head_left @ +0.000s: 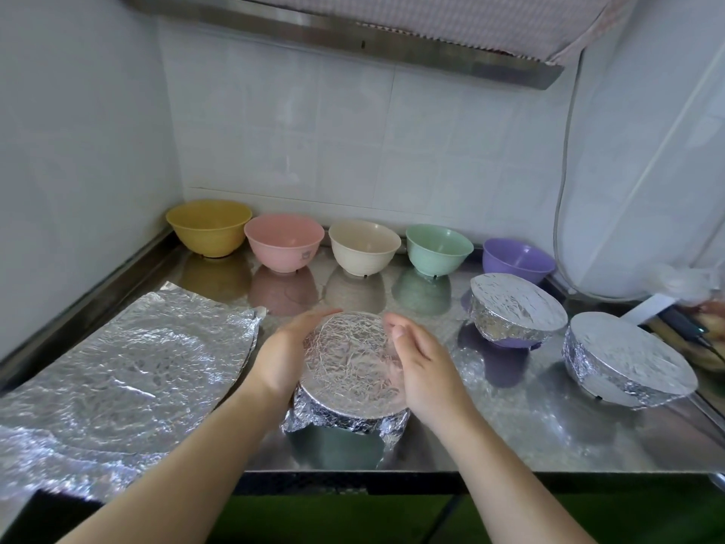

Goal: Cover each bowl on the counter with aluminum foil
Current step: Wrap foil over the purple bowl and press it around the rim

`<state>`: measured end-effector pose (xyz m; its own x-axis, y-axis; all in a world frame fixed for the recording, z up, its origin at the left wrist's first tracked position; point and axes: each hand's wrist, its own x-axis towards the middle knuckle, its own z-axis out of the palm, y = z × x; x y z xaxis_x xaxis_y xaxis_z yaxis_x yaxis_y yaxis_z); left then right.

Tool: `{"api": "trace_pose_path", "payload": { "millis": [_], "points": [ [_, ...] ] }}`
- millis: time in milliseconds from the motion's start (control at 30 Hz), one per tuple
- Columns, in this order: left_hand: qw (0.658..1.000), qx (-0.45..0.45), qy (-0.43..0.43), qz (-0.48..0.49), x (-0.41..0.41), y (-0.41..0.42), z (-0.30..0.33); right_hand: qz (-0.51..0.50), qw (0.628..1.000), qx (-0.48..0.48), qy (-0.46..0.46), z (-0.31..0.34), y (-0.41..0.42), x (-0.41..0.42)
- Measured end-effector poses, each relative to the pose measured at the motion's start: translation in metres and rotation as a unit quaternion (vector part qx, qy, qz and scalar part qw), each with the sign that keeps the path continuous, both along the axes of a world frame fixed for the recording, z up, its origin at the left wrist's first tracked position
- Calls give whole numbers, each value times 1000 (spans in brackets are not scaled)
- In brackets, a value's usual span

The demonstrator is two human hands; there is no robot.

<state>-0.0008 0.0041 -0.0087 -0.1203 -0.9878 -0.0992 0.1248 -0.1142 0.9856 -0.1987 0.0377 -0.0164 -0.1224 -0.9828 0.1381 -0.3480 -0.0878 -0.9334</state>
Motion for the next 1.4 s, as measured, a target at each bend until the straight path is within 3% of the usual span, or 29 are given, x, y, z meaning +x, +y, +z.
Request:
{"api": "trace_pose_path", "payload": {
  "millis": [100, 233, 333, 400, 467, 533, 633, 733, 833, 1033, 1400],
  "points": [
    [998, 37, 45, 28, -5, 9, -3, -98, 991, -15, -86, -3, 5, 9],
    [987, 74, 131, 63, -8, 11, -14, -161, 929, 26, -333, -1, 11, 27],
    [965, 93, 227, 90, -16, 14, -19, -176, 894, 45, -410, -4, 9, 33],
    [962, 94, 225, 123, -19, 19, -19, -172, 888, 34, -425, -6, 8, 34],
    [976, 63, 149, 143, -17, 24, -17, -166, 887, 25, -430, -11, 9, 31],
    [985, 8, 85, 147, -12, 33, -11, -145, 903, 6, -404, -15, 15, 24],
    [992, -47, 87, 75, 3, 41, -13, -84, 951, -8, -297, -21, 27, 9],
    [993, -109, -42, -26, 14, 44, -24, 12, 977, 14, -211, -24, 41, -3],
    [986, -131, -73, -75, 12, 48, -29, 78, 985, 13, -155, -24, 47, -3],
    [980, -166, -82, -68, 9, 44, -38, 116, 987, -15, -108, -26, 46, -5],
    [973, -178, -129, -74, 11, 43, -42, 92, 993, -45, -55, -34, 42, -3]
  ]
}}
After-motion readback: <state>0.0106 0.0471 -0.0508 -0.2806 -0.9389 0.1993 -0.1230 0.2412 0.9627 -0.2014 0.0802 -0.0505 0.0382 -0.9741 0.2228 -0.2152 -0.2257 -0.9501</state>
